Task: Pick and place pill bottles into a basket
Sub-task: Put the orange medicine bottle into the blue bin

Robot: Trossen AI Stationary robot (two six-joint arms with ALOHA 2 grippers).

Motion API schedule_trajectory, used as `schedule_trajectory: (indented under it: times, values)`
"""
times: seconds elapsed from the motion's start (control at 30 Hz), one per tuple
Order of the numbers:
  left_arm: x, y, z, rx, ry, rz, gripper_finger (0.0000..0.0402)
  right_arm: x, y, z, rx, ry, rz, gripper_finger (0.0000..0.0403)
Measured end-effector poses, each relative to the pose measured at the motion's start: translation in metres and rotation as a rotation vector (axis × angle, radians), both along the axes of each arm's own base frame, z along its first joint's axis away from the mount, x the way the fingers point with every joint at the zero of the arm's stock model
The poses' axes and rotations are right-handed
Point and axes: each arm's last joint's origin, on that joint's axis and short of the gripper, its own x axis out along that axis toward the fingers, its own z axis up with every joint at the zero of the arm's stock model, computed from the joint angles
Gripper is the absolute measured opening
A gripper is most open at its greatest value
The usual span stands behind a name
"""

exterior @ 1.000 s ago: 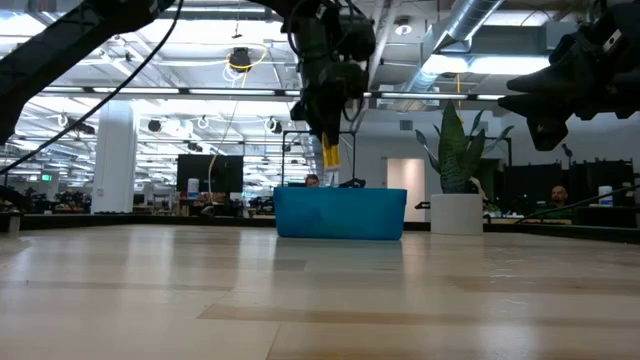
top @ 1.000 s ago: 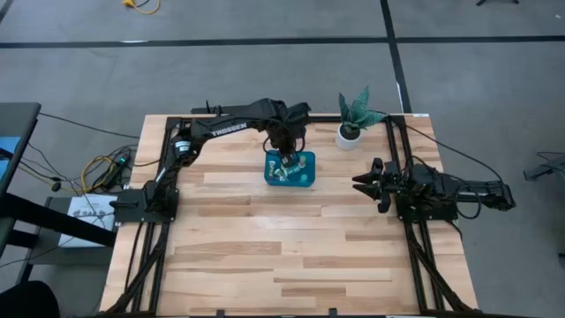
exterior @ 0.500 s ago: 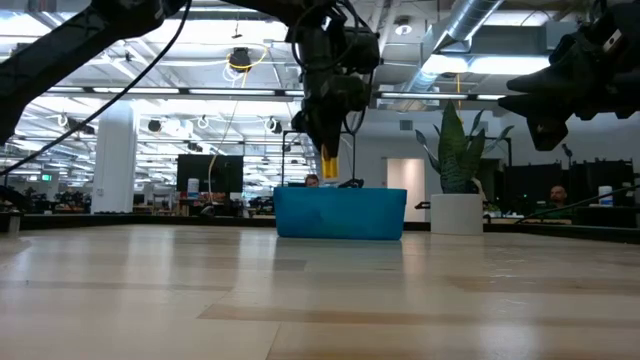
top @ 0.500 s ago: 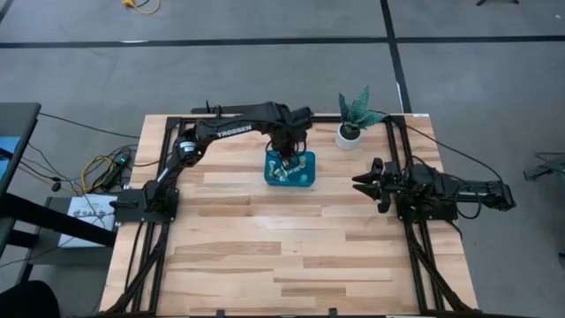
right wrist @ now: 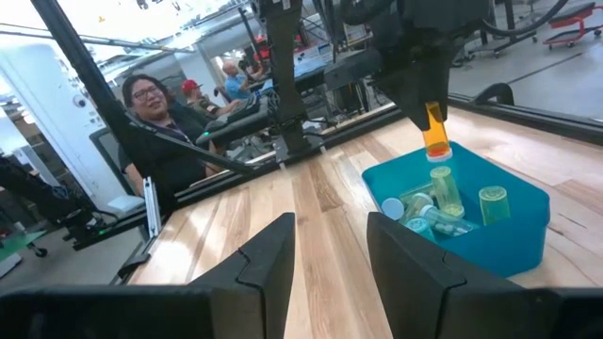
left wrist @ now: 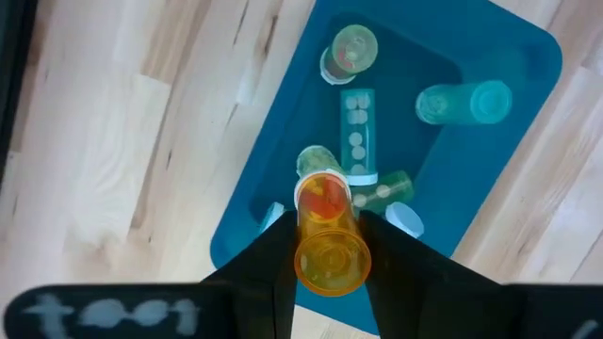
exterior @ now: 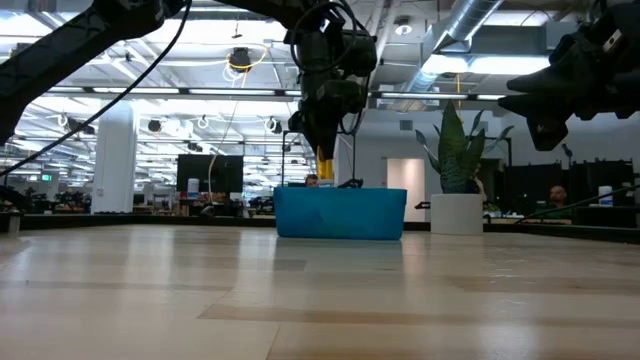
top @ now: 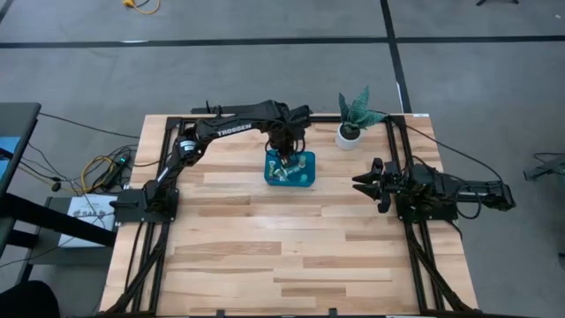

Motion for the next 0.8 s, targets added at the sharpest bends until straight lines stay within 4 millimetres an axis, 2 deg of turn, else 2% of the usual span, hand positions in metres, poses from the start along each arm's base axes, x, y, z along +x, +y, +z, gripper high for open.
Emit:
schedule_trajectory:
  times: [0.8]
  values:
    - [0.0014, 0.0010, 0.0003, 0.005, -0.017, 0.004, 0.0087, 0.0000, 0.0000, 0.0000, 0.000, 0.000, 0.001, 0.0129]
